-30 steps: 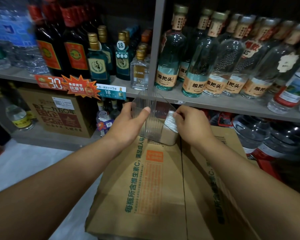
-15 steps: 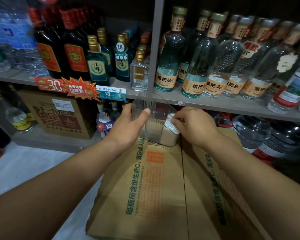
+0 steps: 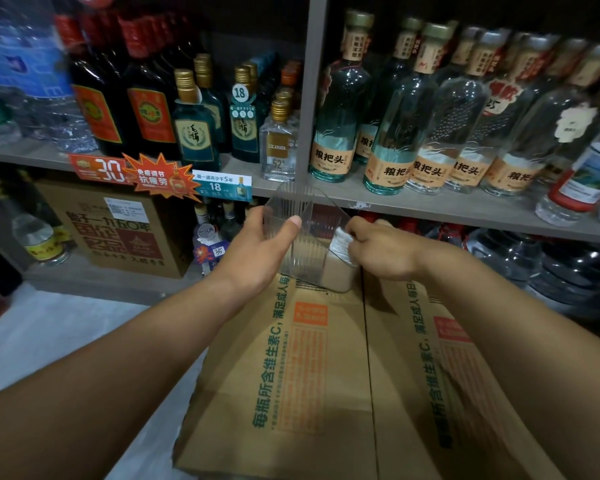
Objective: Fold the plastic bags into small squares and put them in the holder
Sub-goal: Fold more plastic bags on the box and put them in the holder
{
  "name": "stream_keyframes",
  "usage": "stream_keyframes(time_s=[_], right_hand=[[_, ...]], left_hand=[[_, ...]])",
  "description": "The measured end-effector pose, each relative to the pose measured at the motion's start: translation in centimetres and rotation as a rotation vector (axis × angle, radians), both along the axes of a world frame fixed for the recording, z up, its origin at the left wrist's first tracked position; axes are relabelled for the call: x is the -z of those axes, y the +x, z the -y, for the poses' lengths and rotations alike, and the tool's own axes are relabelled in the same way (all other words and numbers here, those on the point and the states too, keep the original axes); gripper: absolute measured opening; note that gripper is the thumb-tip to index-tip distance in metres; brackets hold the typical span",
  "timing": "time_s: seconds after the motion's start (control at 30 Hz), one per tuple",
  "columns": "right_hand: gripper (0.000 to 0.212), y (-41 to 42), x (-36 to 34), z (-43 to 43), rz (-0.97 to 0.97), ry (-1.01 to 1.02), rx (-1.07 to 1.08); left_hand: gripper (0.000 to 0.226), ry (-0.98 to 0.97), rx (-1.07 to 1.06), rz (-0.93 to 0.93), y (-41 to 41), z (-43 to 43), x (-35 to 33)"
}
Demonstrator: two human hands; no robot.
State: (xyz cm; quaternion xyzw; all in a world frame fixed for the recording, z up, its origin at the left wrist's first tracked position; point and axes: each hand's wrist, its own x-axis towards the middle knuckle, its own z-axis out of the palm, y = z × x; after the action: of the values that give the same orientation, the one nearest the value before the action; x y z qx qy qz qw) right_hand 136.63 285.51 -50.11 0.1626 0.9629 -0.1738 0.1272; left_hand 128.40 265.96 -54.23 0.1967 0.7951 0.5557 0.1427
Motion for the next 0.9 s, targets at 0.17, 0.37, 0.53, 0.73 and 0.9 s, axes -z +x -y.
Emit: stream_keyframes(time_s=[0.17, 0.37, 0.53, 0.73, 0.9], right_hand=[[0.078, 0.9, -0.7, -0.7, 0.096, -0.113, -0.097], [0.079, 1.3, 1.7, 0.1, -0.143, 0.282, -0.210], [0.075, 0.9, 2.7, 0.5, -0.163, 0.338, -0.169], [0.072, 0.4, 2.7, 1.2, -0.179, 0.308, -0.118], [0.065, 1.7, 3.5, 1.2, -0.334, 0.329, -0.149]], left_hand=[[0.062, -0.011, 0.000, -0.016, 0.2, 0.0, 0.0], [0.052, 0.011, 0.008, -0.005, 0.1, -0.1, 0.1], [0.053, 0.011, 0.015, -0.004, 0.1, -0.2, 0.2], [0.030, 0.007, -0.018, -0.002, 0.5, -0.4, -0.2], [0.037, 0.023, -0.013, -0.012, 0.7, -0.3, -0.4]])
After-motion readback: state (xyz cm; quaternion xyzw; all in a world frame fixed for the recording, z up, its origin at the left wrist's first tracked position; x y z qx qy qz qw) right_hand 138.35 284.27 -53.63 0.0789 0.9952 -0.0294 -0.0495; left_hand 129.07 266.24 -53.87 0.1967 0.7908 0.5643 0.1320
